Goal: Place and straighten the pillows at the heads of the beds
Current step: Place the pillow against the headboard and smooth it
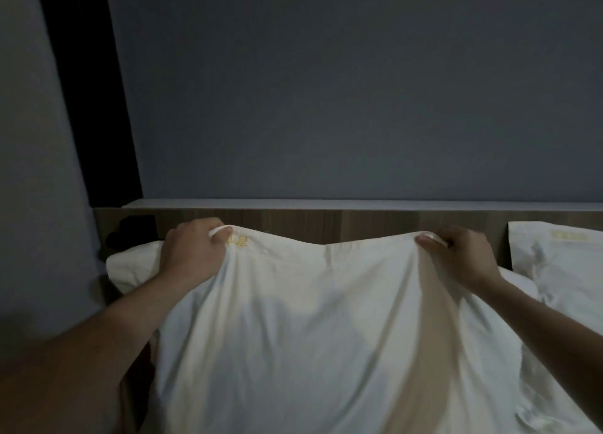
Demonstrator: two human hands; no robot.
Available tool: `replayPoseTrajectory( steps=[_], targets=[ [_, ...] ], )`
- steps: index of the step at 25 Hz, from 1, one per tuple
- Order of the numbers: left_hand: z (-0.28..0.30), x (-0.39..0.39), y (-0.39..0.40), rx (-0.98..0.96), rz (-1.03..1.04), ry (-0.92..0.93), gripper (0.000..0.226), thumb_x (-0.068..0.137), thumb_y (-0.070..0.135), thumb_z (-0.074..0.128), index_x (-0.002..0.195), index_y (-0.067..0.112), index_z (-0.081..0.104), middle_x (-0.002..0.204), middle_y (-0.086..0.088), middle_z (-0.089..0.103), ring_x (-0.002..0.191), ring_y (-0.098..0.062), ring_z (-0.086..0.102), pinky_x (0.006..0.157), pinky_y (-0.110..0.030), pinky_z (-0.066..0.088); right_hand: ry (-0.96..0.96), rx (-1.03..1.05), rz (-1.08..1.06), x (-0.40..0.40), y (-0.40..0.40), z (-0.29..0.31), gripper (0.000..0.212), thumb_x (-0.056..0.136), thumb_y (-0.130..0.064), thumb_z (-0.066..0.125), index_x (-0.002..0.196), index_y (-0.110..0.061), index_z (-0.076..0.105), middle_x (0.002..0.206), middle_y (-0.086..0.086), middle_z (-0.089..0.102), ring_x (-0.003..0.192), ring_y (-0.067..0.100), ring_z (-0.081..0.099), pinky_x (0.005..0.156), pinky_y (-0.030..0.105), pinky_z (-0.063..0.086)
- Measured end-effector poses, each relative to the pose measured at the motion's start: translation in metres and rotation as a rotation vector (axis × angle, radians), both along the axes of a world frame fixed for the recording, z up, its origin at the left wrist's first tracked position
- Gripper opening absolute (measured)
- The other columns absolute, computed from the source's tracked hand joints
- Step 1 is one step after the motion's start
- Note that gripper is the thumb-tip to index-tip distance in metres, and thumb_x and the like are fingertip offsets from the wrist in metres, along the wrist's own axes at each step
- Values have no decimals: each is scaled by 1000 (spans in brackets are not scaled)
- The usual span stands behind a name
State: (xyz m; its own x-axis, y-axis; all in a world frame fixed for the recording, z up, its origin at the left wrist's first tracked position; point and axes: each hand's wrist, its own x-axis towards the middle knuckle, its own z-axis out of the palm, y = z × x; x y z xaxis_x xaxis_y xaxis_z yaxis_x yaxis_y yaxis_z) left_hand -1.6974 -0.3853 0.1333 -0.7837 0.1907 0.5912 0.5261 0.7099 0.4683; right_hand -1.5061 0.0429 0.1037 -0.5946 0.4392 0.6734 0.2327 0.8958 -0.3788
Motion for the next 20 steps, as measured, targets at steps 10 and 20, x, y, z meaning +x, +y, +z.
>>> replayPoseTrajectory(
  steps=[10,20],
  targets=[
    [-18,-39,29,-298,26,50,26,102,44,55,96,29,76,102,4,76,107,-26,65,95,-41,35,-231,-34,-121,-40,35,-14,34,97,-47,67,78,-22,79,71,1,69,83,36,68,77,39,44],
    [2,-72,56,-455,106,142,29,89,52,72,92,25,80,92,2,72,107,-21,54,85,-34,45,-188,-193,-137,-65,46,-17,22,94,-42,72,93,-24,84,89,12,78,88,36,71,72,39,57]
  ],
)
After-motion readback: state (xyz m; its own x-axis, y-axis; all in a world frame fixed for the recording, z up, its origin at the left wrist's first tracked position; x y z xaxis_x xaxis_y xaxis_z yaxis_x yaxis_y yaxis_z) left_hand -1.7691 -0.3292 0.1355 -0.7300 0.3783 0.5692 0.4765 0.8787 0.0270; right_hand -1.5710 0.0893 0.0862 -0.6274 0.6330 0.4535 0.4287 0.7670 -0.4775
